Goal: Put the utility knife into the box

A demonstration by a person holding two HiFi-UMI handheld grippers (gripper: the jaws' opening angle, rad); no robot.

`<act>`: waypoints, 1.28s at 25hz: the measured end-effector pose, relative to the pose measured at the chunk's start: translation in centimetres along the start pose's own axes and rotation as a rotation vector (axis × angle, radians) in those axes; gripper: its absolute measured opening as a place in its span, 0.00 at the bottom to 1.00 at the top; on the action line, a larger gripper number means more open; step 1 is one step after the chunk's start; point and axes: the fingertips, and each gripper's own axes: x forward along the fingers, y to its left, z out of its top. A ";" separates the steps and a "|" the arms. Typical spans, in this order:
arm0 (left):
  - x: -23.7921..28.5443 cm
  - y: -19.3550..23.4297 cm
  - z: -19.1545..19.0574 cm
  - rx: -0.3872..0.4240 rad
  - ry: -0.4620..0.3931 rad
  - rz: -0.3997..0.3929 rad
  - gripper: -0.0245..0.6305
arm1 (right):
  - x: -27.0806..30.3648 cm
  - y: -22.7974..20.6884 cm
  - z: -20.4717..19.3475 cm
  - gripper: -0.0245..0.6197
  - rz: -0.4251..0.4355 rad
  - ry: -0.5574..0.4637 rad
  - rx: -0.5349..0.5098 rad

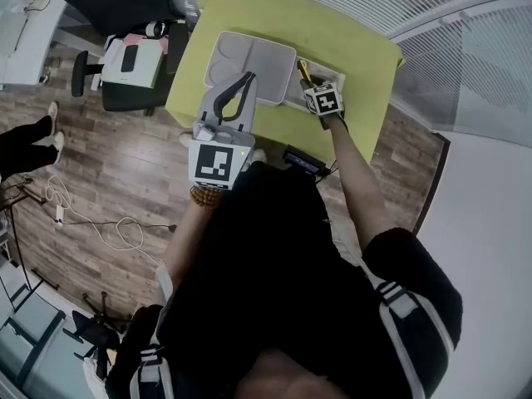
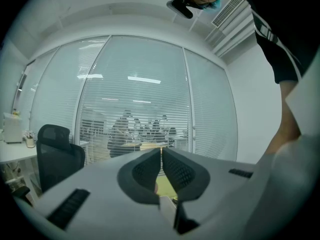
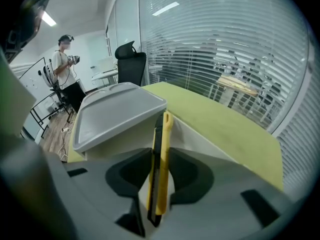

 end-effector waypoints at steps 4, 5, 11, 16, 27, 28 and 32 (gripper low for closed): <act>-0.3 0.3 -0.1 0.003 0.009 0.009 0.07 | 0.3 0.4 -0.2 0.20 -0.003 0.022 -0.013; -0.3 0.4 -0.3 0.007 0.015 0.009 0.07 | 0.4 0.4 -0.3 0.20 -0.001 0.026 -0.013; -0.2 0.5 -0.4 0.008 0.022 0.011 0.07 | 0.9 0.6 -0.6 0.20 0.006 0.051 -0.021; -0.1 0.7 -0.6 0.012 0.026 0.011 0.07 | 1.4 0.8 -1.0 0.20 0.010 0.071 -0.036; -0.2 0.9 -0.9 0.018 0.043 0.012 0.07 | 1.8 1.2 -1.8 0.21 0.011 0.116 -0.049; -0.2 0.9 -1.0 0.015 0.041 0.014 0.07 | 1.8 1.2 -1.8 0.21 0.008 0.117 -0.050; -0.2 0.9 -1.0 0.011 0.040 0.015 0.07 | 1.7 1.0 -1.6 0.22 -0.002 0.106 -0.039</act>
